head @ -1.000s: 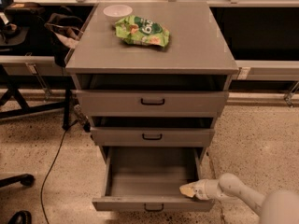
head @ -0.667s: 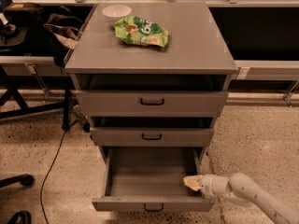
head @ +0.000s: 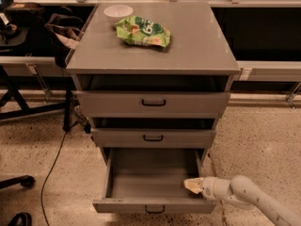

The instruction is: Open bottom drawer

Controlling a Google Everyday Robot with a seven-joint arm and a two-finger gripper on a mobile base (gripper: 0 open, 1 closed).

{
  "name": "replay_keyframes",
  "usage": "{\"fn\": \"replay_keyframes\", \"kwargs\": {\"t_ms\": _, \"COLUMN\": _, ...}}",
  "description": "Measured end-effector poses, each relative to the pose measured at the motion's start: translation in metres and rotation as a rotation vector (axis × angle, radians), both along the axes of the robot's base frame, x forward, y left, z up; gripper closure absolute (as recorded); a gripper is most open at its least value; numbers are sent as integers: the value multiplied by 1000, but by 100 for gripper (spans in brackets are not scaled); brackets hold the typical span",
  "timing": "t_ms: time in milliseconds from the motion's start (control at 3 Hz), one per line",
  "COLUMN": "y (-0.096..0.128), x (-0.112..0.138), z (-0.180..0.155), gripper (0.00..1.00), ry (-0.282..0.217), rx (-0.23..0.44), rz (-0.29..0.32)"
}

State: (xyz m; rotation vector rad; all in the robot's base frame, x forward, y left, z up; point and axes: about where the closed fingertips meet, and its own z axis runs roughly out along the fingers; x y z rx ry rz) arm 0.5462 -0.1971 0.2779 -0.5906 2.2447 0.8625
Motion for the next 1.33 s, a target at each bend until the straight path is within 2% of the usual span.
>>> {"fn": "replay_keyframes", "kwargs": {"t_ms": 667, "y": 0, "x": 0, "z": 0, "gripper": 14, "ry": 0, "rx": 0, "rz": 0}}
{"fn": "replay_keyframes", "kwargs": {"t_ms": 1000, "y": 0, "x": 0, "z": 0, "gripper": 0, "ry": 0, "rx": 0, "rz": 0}}
{"fn": "replay_keyframes", "kwargs": {"t_ms": 1333, "y": 0, "x": 0, "z": 0, "gripper": 0, "ry": 0, "rx": 0, "rz": 0}}
